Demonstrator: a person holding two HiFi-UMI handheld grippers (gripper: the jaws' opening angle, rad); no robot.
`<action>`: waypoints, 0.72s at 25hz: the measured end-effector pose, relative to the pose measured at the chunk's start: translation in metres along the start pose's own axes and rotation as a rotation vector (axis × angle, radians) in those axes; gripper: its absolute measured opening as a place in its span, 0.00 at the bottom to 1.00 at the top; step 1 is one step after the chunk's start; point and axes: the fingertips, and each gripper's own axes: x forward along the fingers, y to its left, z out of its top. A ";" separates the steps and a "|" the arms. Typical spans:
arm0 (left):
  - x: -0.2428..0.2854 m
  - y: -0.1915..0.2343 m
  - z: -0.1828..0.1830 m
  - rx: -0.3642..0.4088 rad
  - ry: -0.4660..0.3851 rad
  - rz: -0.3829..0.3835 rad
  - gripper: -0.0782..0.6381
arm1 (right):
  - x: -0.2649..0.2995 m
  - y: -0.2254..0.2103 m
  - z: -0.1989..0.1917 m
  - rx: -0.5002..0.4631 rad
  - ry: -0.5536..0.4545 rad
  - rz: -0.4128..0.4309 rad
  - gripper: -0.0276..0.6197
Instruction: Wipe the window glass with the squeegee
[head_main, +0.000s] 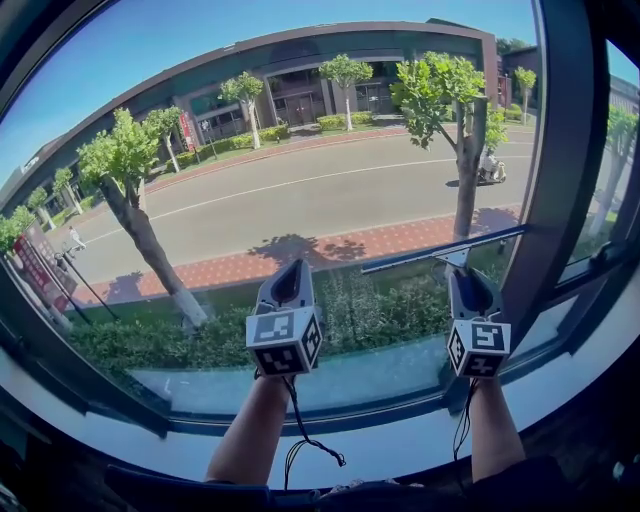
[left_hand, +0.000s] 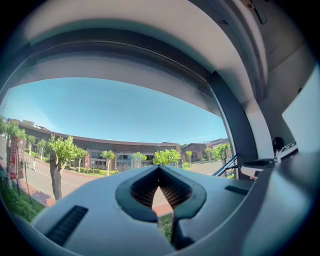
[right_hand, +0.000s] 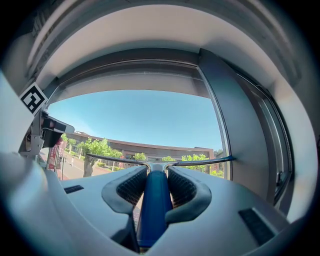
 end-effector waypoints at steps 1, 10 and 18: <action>0.000 0.000 0.001 -0.001 -0.001 0.000 0.11 | 0.000 0.000 0.001 -0.003 -0.001 0.000 0.25; 0.005 -0.003 -0.002 -0.019 0.033 0.024 0.11 | -0.003 -0.011 0.005 0.019 -0.009 0.010 0.24; -0.005 0.036 0.020 -0.019 0.002 0.064 0.11 | -0.015 -0.010 0.036 0.047 0.032 -0.007 0.24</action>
